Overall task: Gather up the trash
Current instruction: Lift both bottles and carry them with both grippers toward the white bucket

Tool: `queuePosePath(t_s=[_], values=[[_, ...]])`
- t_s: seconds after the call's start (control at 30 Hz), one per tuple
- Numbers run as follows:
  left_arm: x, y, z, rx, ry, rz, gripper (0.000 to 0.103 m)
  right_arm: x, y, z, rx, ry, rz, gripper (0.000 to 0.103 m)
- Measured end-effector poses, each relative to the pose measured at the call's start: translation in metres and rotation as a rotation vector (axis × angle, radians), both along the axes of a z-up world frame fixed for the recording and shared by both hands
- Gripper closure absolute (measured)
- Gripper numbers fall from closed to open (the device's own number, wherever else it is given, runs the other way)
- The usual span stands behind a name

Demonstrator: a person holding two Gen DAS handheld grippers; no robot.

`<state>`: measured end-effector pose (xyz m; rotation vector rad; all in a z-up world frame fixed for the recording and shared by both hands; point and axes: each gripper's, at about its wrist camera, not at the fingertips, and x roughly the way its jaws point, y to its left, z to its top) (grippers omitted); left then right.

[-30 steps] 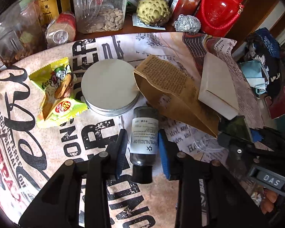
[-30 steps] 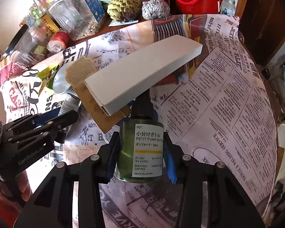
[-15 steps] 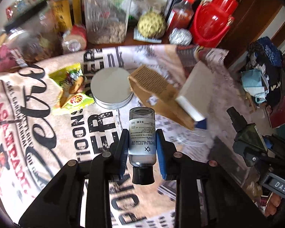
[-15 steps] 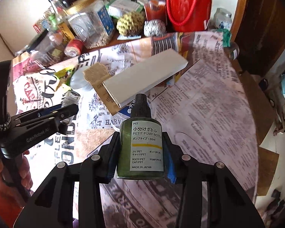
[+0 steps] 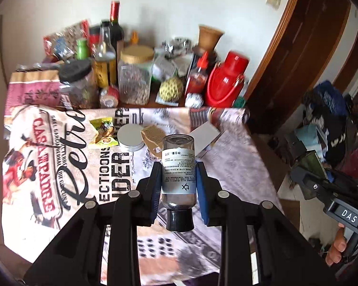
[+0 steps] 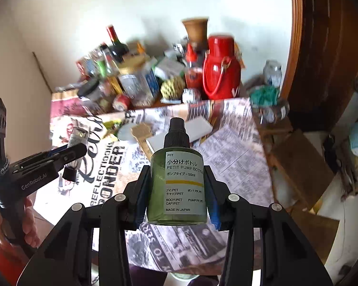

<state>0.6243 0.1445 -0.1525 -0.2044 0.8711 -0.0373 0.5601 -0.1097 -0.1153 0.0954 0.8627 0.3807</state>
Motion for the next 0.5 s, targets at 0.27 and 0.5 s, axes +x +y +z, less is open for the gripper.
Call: queuePosePath(t_s=[0.27, 0.5], values=[[-0.073, -0.042, 0.049, 0.052, -0.125, 0.09, 0.076, -0.039, -0.028, 0.031, 0.009, -0.141, 0.08, 0.064], [-0.128, -0.057, 0.076, 0.071, -0.178, 0.134, 0.076, -0.068, -0.032, 0.041, 0.045, -0.16, 0.113, 0.064]])
